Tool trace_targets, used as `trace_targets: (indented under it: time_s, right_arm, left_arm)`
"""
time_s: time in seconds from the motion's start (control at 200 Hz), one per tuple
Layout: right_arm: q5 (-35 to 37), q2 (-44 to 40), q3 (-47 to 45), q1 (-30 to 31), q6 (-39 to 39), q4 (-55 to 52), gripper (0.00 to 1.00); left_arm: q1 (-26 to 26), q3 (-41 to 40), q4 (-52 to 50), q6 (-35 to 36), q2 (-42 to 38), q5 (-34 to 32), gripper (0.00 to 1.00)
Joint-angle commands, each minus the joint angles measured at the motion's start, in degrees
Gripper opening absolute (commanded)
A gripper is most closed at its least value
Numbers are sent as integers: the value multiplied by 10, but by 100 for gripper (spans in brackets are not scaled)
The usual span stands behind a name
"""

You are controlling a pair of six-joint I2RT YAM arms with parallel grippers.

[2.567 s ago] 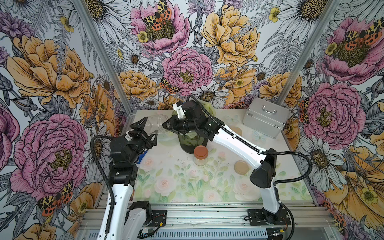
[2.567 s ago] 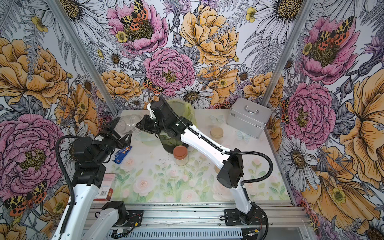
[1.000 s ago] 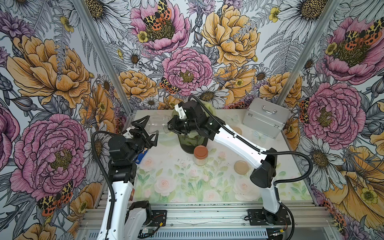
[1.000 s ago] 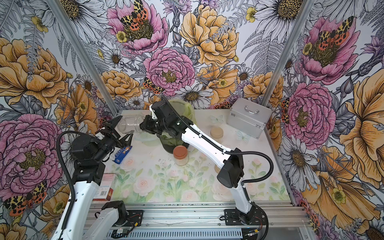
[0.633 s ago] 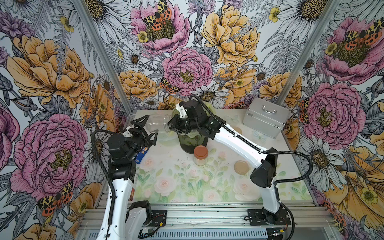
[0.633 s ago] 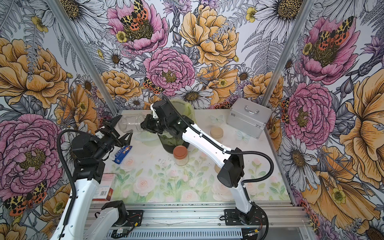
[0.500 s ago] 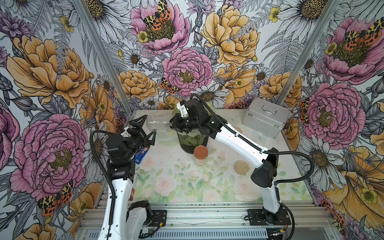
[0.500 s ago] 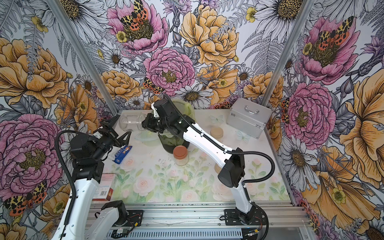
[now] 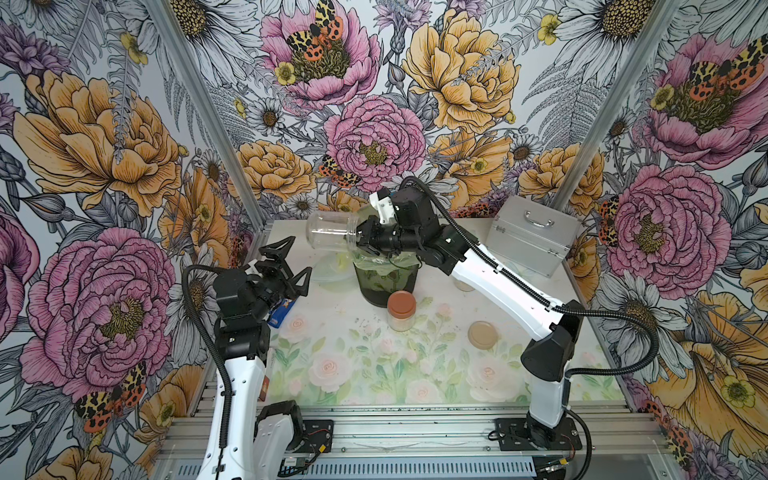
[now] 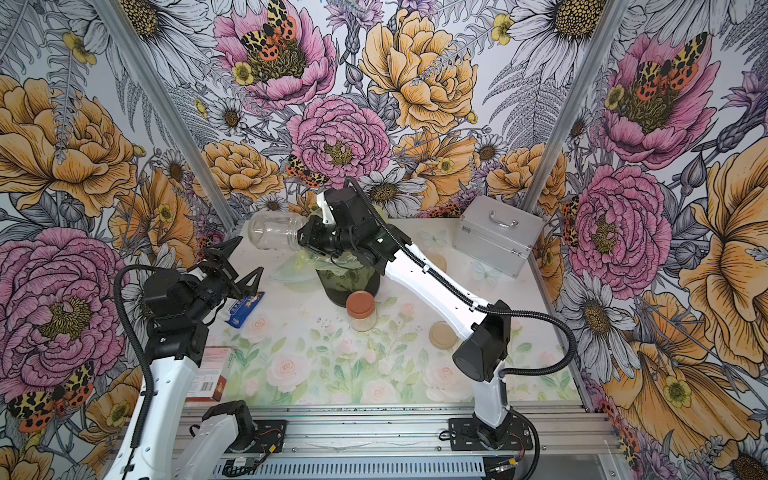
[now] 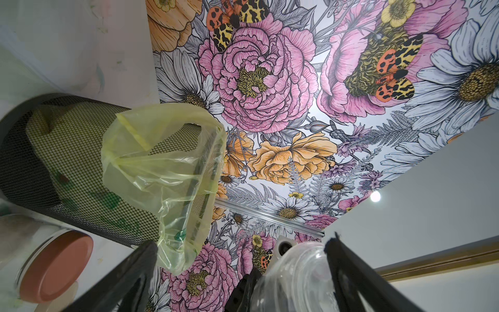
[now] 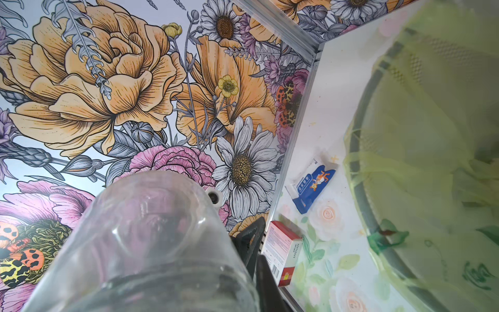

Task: Empty moldy rice from jars
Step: Place the jar at the center of the board.

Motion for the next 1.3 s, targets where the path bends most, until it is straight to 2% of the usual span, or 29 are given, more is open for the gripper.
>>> trace_targets:
  time_s: [0.0, 0.485, 0.721, 1.006, 1.296]
  right_arm:
    - [-19, -53, -26, -7, -5, 41, 0]
    - [-41, -231, -222, -105, -26, 31, 0]
    - [-42, -304, -285, -171, -50, -26, 0]
    - [-43, -343, -321, -251, -94, -140, 0]
    - [-7, -367, -388, -331, -139, -231, 0]
  left_arm:
    - [7, 45, -59, 67, 9, 14, 99]
    - [-6, 151, -177, 248, 74, 39, 99]
    - [-70, 175, -199, 310, 99, 2, 99]
    - [-152, 189, -245, 384, 118, -57, 99]
    - [-193, 168, -253, 403, 117, -80, 99]
